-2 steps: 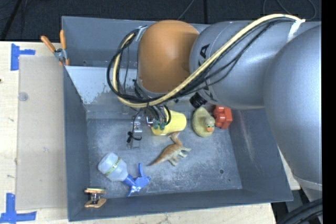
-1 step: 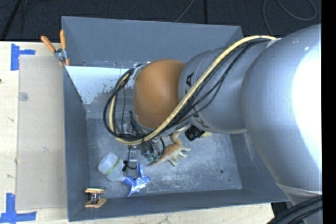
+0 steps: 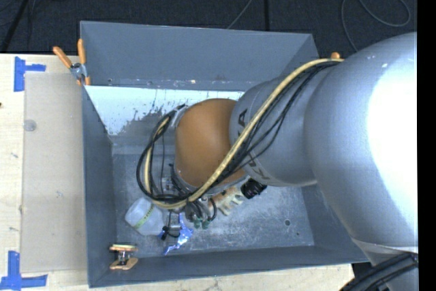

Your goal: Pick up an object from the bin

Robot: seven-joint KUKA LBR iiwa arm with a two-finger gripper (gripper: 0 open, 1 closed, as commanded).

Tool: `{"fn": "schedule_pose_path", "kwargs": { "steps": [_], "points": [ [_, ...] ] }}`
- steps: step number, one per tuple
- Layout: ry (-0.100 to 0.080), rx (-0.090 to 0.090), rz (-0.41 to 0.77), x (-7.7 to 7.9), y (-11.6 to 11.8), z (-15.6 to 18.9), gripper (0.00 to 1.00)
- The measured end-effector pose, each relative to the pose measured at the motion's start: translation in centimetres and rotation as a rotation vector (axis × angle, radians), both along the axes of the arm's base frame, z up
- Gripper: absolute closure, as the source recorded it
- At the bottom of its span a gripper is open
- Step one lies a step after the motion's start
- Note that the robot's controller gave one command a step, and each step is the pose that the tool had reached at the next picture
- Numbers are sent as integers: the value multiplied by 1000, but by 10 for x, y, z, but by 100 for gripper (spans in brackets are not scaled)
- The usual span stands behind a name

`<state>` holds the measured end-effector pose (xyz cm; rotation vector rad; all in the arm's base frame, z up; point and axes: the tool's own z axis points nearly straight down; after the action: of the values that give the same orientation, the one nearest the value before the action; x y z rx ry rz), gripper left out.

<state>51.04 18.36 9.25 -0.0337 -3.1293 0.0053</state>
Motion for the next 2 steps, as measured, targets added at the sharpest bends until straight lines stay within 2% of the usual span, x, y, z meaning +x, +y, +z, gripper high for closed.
{"fn": "schedule_pose_path", "kwargs": {
  "steps": [1,2],
  "points": [
    [-6,0,-190,-12,1,17,0],
    [1,-1,-59,-21,0,-8,0]
  ]
}}
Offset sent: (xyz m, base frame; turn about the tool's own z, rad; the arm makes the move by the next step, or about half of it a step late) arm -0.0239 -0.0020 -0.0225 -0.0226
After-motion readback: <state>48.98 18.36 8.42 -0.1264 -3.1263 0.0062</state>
